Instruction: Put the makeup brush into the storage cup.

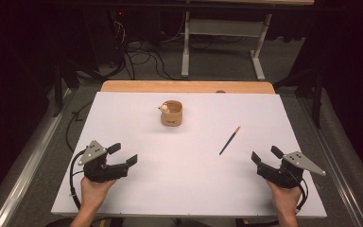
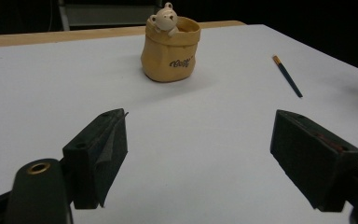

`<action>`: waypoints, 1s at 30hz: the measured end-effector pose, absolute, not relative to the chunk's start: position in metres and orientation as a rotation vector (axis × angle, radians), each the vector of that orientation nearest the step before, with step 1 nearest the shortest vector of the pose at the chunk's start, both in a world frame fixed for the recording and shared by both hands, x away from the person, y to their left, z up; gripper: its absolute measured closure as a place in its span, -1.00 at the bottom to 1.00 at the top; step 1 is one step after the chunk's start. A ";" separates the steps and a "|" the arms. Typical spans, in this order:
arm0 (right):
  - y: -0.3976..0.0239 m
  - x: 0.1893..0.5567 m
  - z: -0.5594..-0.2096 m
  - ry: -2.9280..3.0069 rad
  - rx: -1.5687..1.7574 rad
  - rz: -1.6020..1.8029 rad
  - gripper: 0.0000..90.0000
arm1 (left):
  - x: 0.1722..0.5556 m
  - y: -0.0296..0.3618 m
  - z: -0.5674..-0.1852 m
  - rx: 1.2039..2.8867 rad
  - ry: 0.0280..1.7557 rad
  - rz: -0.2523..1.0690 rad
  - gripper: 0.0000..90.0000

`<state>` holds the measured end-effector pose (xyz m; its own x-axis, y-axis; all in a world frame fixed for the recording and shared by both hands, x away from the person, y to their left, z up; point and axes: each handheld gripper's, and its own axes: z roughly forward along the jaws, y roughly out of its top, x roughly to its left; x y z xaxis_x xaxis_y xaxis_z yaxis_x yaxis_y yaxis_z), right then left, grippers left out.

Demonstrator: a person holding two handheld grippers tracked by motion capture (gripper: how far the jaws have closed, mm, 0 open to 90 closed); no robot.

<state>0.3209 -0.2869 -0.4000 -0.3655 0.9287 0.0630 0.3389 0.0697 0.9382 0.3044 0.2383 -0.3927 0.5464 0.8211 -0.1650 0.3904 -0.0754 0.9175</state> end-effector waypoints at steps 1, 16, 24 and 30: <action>-0.287 0.321 -0.400 1.768 1.258 1.295 -0.49 | 0.304 0.239 -0.392 1.680 1.029 0.490 -0.57; -0.288 0.321 -0.401 1.761 1.281 1.298 -0.49 | 0.305 0.237 -0.393 1.684 1.029 0.485 -0.57; -0.289 0.320 -0.400 1.754 1.277 1.294 -0.49 | 0.305 0.237 -0.393 1.684 1.028 0.485 -0.57; -0.288 0.321 -0.401 1.759 1.276 1.289 -0.49 | 0.305 0.237 -0.393 1.685 1.025 0.484 -0.57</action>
<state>0.3205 -0.2879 -0.4006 -0.3537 0.9330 0.0664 0.3442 0.0639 0.9367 0.3051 0.2366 -0.3927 0.5498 0.8185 -0.1668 0.3911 -0.0758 0.9172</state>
